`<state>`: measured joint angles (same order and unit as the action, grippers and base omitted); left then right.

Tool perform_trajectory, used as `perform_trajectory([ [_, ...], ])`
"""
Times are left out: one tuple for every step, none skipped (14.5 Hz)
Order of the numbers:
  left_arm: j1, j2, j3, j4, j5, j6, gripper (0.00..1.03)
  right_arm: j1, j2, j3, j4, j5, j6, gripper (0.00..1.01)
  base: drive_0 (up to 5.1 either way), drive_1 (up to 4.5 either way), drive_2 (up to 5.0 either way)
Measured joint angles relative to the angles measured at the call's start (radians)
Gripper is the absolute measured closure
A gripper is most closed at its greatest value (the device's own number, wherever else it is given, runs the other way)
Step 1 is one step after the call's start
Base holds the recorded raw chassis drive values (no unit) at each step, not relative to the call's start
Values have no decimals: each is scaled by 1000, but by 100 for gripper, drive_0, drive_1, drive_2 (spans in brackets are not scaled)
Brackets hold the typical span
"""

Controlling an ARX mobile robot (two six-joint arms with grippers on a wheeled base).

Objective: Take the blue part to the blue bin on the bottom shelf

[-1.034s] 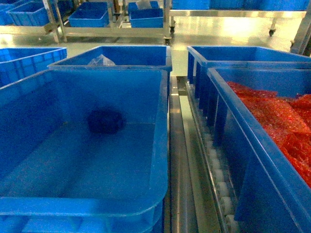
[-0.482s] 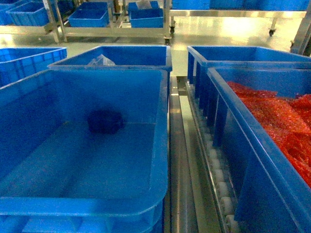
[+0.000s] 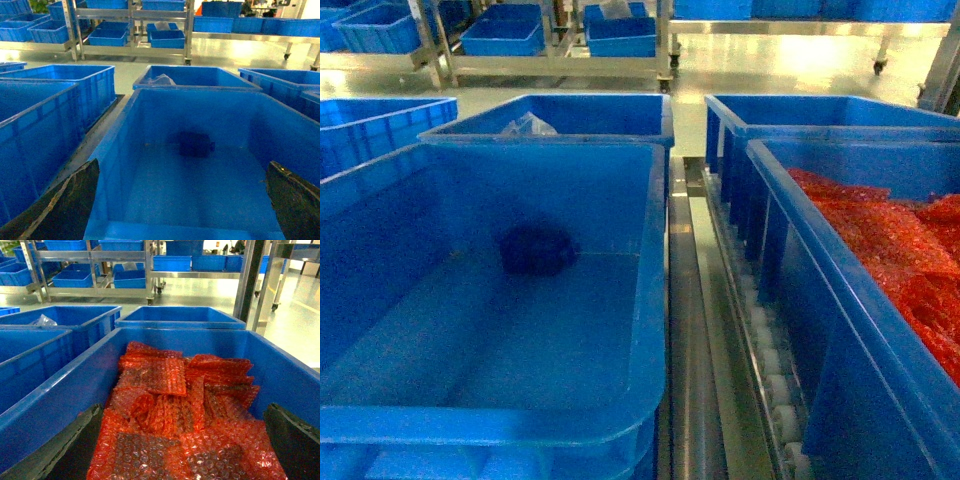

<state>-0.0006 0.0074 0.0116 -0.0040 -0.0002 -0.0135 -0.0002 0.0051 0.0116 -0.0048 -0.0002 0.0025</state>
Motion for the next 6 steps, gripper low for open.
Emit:
perform_trajectory([
  [0, 0, 0, 0, 0, 0, 5, 0, 0, 0, 0, 0, 0, 3, 0, 0, 0],
  [0, 0, 0, 0, 0, 0, 5, 0, 0, 0, 0, 0, 0, 3, 0, 0, 0],
  [0, 0, 0, 0, 0, 0, 5, 0, 0, 0, 0, 0, 0, 3, 0, 0, 0],
  [0, 0, 0, 0, 0, 0, 5, 0, 0, 0, 0, 0, 0, 3, 0, 0, 0],
  [0, 0, 0, 0, 0, 0, 5, 0, 0, 0, 0, 0, 0, 3, 0, 0, 0],
  [0, 0, 0, 0, 0, 0, 5, 0, 0, 0, 0, 0, 0, 3, 0, 0, 0],
])
